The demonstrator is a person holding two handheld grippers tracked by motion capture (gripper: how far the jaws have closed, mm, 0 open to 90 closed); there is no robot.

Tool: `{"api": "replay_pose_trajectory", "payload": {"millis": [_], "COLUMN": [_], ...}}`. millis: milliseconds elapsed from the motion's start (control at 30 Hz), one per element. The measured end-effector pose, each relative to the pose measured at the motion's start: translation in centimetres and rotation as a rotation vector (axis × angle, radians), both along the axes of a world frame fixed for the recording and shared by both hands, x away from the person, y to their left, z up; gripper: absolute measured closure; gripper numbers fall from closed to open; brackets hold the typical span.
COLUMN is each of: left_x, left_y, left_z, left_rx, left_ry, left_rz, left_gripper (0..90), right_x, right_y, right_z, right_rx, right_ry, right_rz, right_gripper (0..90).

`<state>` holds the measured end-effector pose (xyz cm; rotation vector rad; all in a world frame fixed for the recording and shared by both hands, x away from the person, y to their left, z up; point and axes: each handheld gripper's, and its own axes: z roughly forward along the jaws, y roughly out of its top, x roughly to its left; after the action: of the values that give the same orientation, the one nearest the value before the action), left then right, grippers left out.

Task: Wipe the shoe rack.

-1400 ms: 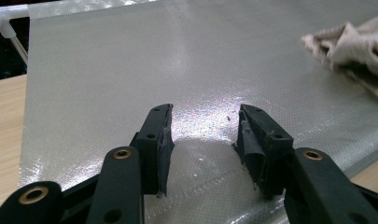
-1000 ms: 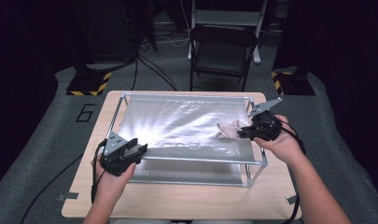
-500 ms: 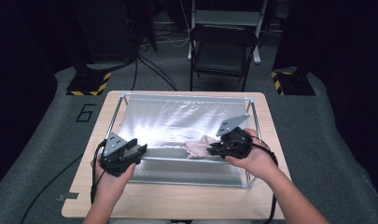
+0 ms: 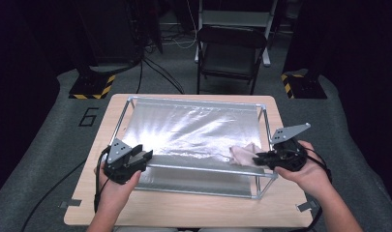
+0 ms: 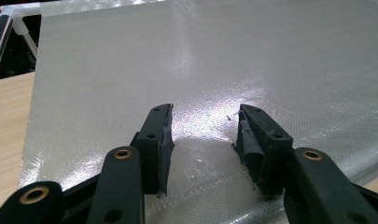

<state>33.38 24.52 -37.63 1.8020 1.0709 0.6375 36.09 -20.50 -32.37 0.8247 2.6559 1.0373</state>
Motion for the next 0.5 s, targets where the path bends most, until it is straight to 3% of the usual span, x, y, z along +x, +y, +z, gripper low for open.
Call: {"api": "replay_pose_trajectory", "payload": {"millis": [67, 200, 400, 500], "left_x": [0.0, -0.1, 0.1, 0.1], "left_y": [0.0, 0.1, 0.1, 0.1], "left_z": [0.0, -0.1, -0.1, -0.2], "left_rx": [0.001, -0.003, -0.012, -0.012], "left_ry": [-0.001, -0.004, -0.001, -0.004], "left_rz": [0.001, 0.001, -0.004, -0.006], "left_gripper": [55.0, 55.0, 55.1, 55.1], "right_x": [-0.7, -0.9, 0.4, 1.7], "right_y": [0.6, 1.8, 3.2, 3.4], "right_z": [-0.2, -0.6, -1.1, -1.4], "right_rx": [0.030, 0.073, 0.008, -0.032], "right_ry": [0.010, -0.007, -0.084, -0.152], "right_rz": [0.044, 0.043, -0.004, -0.047], "right_gripper": [80.6, 81.5, 82.0, 82.1]}}
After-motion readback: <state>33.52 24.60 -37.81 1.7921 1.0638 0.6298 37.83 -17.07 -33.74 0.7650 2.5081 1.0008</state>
